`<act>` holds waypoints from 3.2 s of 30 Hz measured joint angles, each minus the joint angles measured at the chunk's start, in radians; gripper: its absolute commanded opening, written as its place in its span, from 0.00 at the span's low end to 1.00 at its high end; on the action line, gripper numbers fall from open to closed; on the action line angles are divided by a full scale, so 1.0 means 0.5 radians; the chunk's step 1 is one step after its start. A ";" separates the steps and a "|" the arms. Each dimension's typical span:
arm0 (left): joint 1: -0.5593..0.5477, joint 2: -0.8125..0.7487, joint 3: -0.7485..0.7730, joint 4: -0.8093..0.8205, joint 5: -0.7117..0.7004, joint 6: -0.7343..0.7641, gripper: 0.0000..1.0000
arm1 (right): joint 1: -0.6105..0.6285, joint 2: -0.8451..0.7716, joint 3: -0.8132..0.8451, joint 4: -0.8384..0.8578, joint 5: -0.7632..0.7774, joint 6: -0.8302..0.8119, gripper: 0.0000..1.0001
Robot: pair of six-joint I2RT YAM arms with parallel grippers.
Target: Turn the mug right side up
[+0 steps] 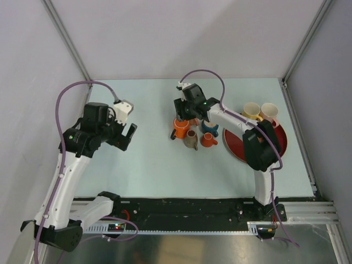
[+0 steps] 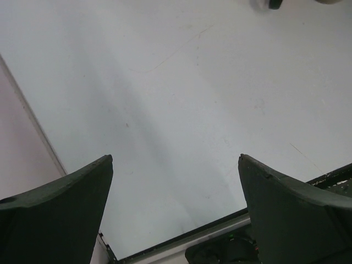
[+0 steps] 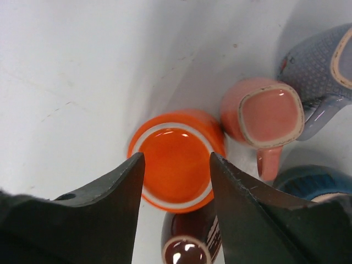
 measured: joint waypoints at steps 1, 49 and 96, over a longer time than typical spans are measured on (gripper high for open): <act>0.035 -0.014 0.000 0.000 0.005 -0.008 1.00 | 0.005 0.026 0.011 -0.003 0.037 0.011 0.55; 0.767 -0.511 -0.040 -0.101 0.383 -0.254 0.99 | 0.712 -0.417 -0.694 0.234 -0.052 -0.400 0.92; 0.836 -0.449 -0.098 -0.082 0.645 -0.209 0.92 | 0.580 0.001 -0.604 0.267 -0.018 -0.634 0.00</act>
